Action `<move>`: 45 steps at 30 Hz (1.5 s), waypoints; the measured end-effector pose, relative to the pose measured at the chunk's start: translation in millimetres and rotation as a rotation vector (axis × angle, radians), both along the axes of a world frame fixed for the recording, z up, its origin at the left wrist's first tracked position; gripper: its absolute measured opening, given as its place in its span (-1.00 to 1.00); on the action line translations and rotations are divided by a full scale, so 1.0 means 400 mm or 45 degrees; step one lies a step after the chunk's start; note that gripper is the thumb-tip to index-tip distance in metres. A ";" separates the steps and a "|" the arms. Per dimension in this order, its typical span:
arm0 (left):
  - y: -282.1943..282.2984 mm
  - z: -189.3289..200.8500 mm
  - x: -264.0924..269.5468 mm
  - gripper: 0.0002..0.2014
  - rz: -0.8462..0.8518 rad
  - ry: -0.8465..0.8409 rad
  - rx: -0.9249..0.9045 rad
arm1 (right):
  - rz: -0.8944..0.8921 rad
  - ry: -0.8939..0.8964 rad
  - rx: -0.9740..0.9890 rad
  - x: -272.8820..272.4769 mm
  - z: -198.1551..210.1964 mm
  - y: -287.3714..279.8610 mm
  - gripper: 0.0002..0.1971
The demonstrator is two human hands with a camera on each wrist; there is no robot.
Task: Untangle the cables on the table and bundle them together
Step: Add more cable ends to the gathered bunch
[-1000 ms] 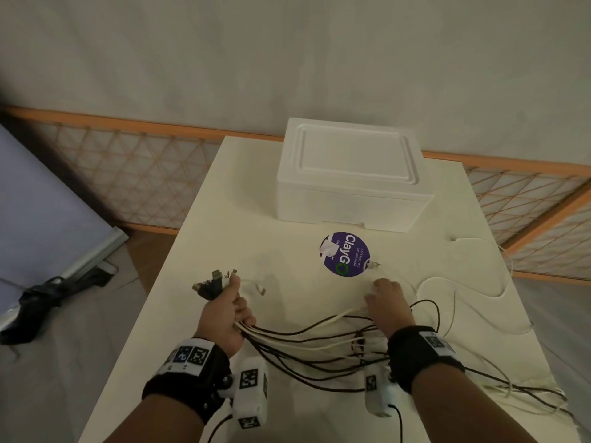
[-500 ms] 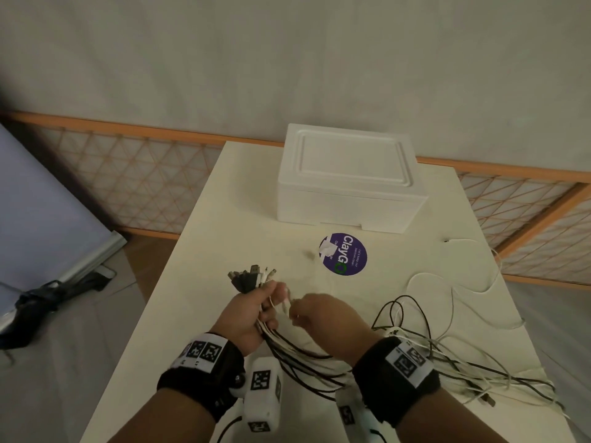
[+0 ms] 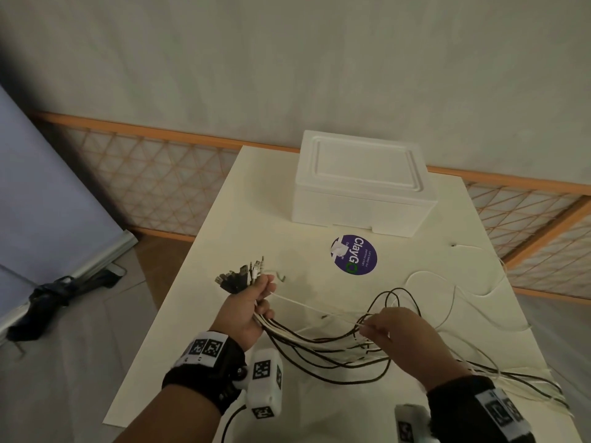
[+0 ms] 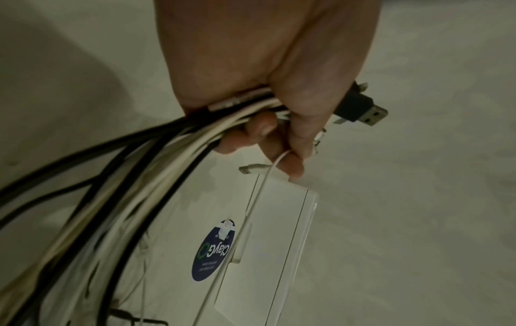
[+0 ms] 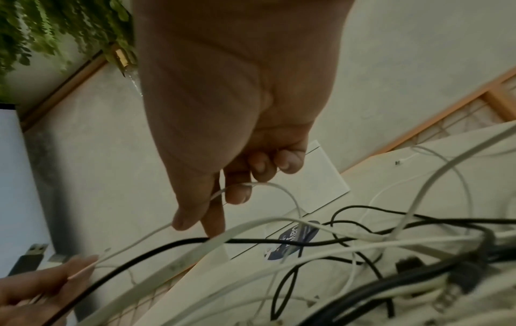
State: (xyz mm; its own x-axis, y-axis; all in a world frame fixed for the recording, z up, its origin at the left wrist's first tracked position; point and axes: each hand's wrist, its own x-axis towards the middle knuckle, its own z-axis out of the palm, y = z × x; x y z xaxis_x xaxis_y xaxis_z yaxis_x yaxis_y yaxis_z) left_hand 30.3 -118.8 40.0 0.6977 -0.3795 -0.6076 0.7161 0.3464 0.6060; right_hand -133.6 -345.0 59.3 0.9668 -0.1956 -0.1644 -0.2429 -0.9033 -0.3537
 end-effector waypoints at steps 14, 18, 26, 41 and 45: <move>0.115 -0.018 0.050 -0.65 0.266 0.086 0.100 | -0.368 0.009 -0.130 -0.051 0.070 -0.132 -0.70; 0.082 0.024 0.026 -0.65 0.231 0.006 0.027 | -0.031 -0.194 -0.143 0.049 0.075 0.017 -0.44; 0.083 0.165 0.065 -0.70 0.279 -0.382 -0.015 | 0.190 0.523 -0.081 0.124 -0.041 0.145 -0.74; 0.154 0.118 0.180 -0.54 0.652 -0.231 0.095 | -0.338 0.608 -0.316 0.073 0.043 -0.157 -0.11; 0.142 0.132 0.188 -0.52 0.644 -0.180 0.129 | -0.635 0.438 0.106 0.047 0.051 -0.242 -0.16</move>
